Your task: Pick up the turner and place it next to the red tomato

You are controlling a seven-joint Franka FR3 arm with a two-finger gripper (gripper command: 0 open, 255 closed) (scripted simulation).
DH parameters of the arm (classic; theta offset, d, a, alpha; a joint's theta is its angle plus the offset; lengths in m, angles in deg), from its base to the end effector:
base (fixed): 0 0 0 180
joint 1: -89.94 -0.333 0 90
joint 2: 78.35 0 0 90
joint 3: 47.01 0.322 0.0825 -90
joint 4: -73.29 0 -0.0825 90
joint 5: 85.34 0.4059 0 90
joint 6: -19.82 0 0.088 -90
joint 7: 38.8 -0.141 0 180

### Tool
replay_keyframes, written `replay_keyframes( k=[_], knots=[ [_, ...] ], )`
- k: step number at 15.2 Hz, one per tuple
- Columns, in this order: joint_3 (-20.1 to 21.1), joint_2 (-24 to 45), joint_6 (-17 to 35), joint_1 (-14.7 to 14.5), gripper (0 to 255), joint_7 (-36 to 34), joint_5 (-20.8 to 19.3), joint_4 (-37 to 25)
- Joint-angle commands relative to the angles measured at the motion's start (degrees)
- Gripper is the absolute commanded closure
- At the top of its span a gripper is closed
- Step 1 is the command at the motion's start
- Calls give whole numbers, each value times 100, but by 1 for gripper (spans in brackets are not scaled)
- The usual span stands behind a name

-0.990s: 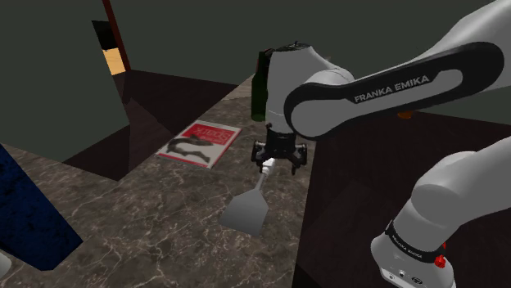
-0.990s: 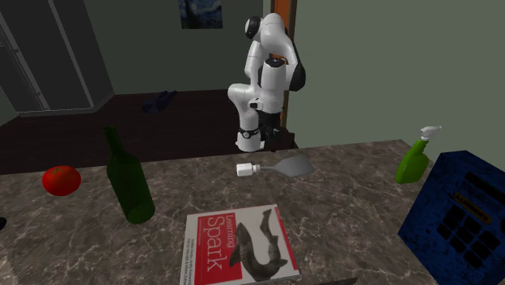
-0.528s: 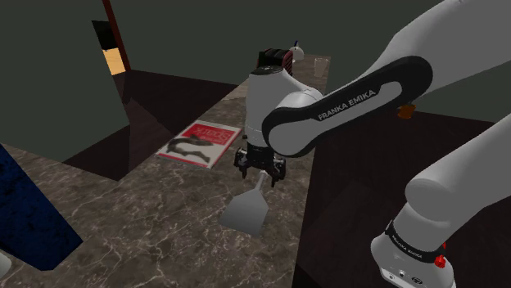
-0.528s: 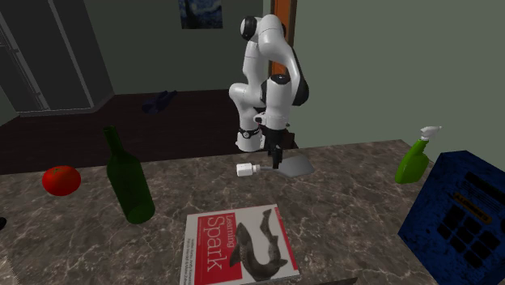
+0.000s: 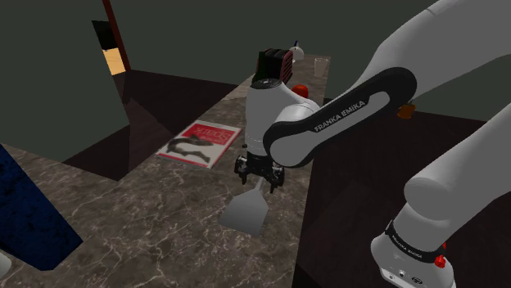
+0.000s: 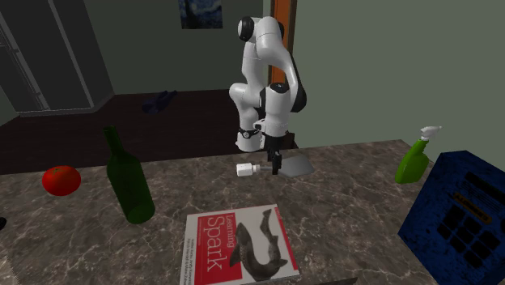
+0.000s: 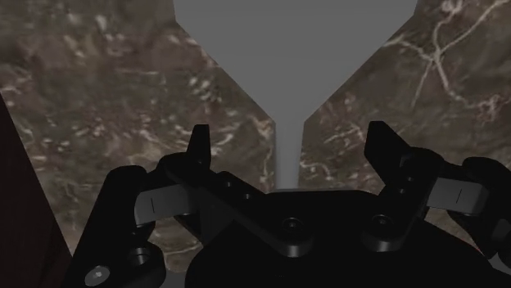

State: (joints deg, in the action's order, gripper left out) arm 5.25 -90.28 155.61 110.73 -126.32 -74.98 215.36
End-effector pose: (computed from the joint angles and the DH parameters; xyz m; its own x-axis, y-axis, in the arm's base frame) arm 0.4102 0.2456 0.2966 0.4392 -0.8977 0.0360 -0.8974 -0.4403 -0.0301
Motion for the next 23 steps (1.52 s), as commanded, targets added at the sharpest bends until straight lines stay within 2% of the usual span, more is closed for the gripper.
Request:
replay_keyframes(
  k=[1,5,6,15,23],
  knots=[
    [3,7,9,3,0,-3,-6,2],
    [2,6,8,3,0,-2,-5,2],
    [2,6,8,3,255,-2,-5,2],
    [2,7,9,3,255,-3,-6,2],
    [-318,-536,-727,-200,255,306,352,-286]
  ],
)
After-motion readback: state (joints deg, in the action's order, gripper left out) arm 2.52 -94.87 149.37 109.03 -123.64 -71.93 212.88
